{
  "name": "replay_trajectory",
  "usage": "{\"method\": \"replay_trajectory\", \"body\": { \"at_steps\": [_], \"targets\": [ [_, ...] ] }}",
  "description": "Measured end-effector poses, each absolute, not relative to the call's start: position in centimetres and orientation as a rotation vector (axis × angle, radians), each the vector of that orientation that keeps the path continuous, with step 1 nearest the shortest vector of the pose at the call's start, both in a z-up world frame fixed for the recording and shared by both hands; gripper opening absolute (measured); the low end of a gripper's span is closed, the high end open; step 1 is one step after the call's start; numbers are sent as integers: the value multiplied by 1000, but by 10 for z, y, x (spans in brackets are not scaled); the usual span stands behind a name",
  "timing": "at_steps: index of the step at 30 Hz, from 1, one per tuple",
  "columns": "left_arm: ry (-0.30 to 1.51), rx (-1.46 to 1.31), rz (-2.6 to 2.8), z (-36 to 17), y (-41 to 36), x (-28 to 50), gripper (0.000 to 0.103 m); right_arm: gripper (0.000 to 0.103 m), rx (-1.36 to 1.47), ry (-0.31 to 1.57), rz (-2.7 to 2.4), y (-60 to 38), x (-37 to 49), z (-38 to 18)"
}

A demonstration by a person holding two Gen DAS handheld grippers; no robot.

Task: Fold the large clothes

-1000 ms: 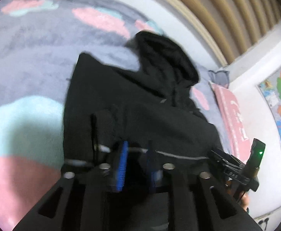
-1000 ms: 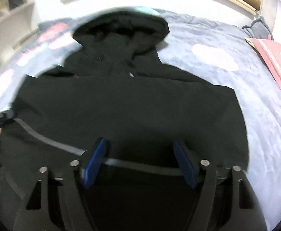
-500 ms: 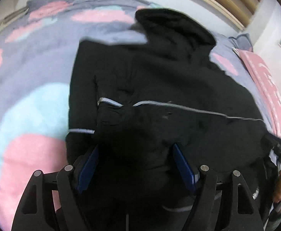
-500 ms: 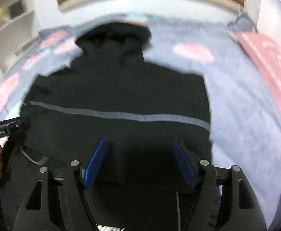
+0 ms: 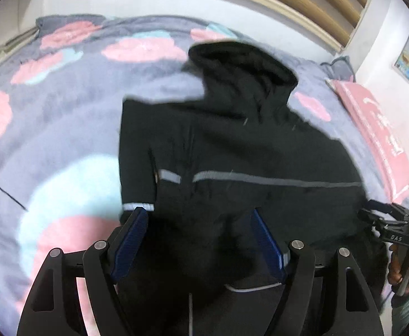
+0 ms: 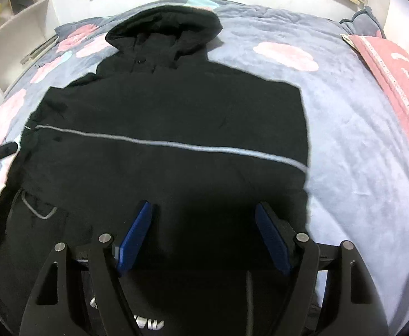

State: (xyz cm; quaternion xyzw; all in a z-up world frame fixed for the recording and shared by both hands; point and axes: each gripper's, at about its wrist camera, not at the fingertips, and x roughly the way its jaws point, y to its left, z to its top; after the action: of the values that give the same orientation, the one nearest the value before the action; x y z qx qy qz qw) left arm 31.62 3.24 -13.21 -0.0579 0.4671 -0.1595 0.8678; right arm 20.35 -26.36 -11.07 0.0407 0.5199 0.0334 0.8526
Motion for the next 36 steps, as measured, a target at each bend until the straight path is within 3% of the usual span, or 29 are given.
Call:
{"method": "replay_trajectory", "body": {
  "at_steps": [11,18,23,36],
  "targets": [
    [919,-159,-372,15,25,375,77,80,122,1010,28,-289,257,42],
    [897,-157,-382,47,6,430,77,80,304,972,40,-313,317,69],
    [941,-96,-343,16,-19,496,77,80,317,1010,7,-315,379,33],
    [1131,-149,-297,-141,-47,643,77,80,328,1180,45,-300,531,-124]
  ]
}}
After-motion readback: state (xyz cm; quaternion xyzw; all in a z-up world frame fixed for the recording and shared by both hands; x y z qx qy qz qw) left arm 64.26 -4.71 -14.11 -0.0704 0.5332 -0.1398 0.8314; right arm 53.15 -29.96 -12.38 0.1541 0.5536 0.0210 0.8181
